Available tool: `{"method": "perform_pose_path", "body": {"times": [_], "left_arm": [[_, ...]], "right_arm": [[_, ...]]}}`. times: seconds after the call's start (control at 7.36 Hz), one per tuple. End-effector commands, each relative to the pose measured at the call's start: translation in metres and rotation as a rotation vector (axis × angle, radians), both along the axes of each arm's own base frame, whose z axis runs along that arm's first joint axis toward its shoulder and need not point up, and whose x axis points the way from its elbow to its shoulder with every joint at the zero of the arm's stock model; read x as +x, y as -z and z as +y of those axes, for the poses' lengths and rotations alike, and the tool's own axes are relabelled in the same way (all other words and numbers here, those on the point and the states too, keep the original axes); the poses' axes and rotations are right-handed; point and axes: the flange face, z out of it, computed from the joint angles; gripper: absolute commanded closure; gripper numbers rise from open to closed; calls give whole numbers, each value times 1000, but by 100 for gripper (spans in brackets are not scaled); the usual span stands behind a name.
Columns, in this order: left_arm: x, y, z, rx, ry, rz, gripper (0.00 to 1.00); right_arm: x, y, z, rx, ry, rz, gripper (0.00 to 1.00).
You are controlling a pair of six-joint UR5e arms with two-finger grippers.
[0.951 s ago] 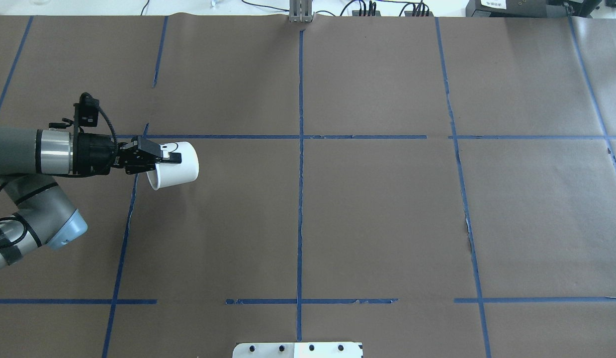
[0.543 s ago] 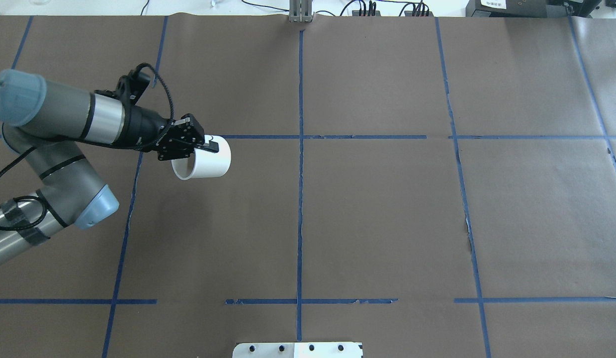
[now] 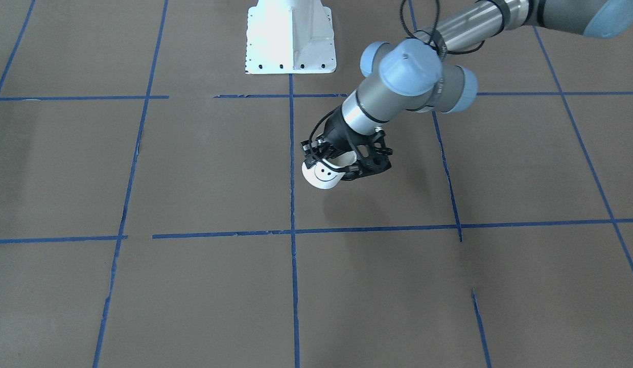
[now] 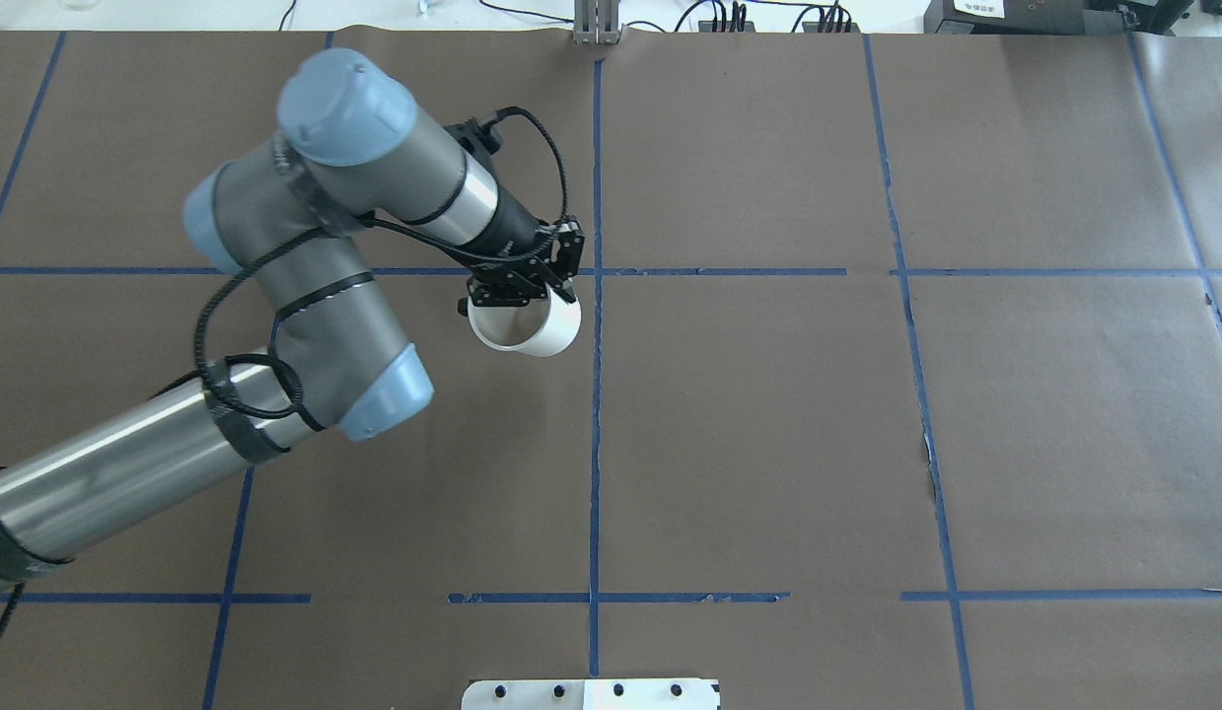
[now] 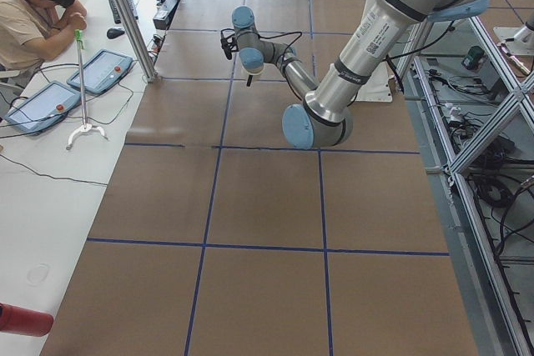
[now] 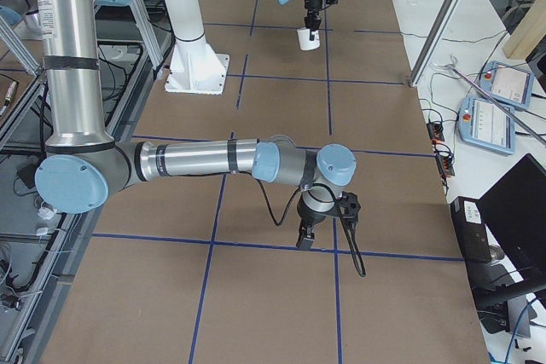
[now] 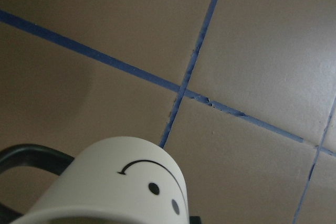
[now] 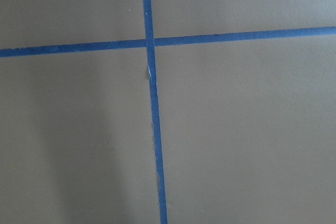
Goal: Flip mug
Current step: 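Lift the mug with the left gripper and carry it toward the table center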
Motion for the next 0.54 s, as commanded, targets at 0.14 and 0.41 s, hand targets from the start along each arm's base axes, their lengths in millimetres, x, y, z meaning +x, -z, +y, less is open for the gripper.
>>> {"method": "perform_pose_path", "body": {"times": [0.14,0.41], "left_arm": [[97,22,8,-29,-79,-189,100],[108,12,14,-17,-59,-226,84]], "right_arm": [[0,0,0,-1,0,0,0],[0,0,0,-1,0,0,0]]}}
